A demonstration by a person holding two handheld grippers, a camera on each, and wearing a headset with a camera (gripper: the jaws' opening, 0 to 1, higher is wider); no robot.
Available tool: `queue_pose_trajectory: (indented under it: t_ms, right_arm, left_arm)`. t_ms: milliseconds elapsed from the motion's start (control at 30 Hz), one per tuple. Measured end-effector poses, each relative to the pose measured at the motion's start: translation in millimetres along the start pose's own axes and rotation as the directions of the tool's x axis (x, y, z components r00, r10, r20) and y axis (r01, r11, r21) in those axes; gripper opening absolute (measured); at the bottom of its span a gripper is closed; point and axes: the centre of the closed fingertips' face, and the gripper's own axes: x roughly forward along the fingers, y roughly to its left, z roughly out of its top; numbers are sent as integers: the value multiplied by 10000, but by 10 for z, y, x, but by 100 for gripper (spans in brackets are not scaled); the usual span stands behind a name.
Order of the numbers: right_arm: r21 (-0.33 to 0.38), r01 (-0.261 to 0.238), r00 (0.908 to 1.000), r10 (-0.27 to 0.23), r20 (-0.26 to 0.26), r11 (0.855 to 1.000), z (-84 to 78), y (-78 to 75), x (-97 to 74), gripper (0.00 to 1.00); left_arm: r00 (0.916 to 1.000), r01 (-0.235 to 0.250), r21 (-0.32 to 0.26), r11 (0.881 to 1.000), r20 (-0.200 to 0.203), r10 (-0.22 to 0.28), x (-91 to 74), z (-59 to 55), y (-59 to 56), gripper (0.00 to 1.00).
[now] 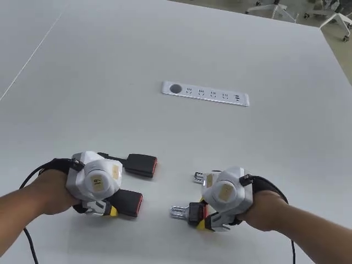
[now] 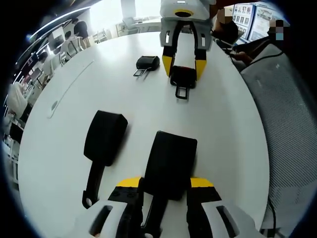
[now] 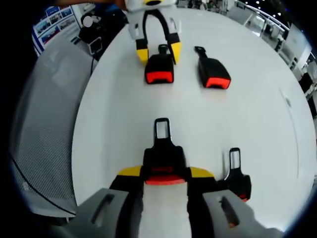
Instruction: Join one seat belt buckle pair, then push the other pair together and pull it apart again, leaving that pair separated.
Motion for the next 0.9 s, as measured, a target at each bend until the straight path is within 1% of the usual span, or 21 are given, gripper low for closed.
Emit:
queue_pose_trajectory:
  t_ms: [333, 600, 700, 767, 900]
  right_arm:
    - [-115, -58, 9998, 59, 166, 9999, 195, -19, 84, 32]
    - [-254, -141, 9994, 149, 318, 9996, 395, 14, 168, 32]
    - [-329, -130, 9991, 143, 394, 9994, 477, 5, 197, 32]
    - [-245, -133, 9988, 144, 459, 9996, 525, -6, 216, 32]
    - [-275, -243, 9981, 258, 558, 9993, 600, 34, 249, 32]
  left_arm:
    - [10000, 12, 6, 10000, -45, -12, 5, -8, 9, 34]
    - [10000, -9, -44, 10000, -61, 9, 1, -5, 9, 34]
    - [10000, -13, -59, 10000, -59, 13, -1, -3, 9, 34]
    - [10000, -16, -62, 10000, -61, 16, -1, -1, 9, 34]
    - [10000, -19, -66, 10000, -88, 19, 8, -2, 15, 34]
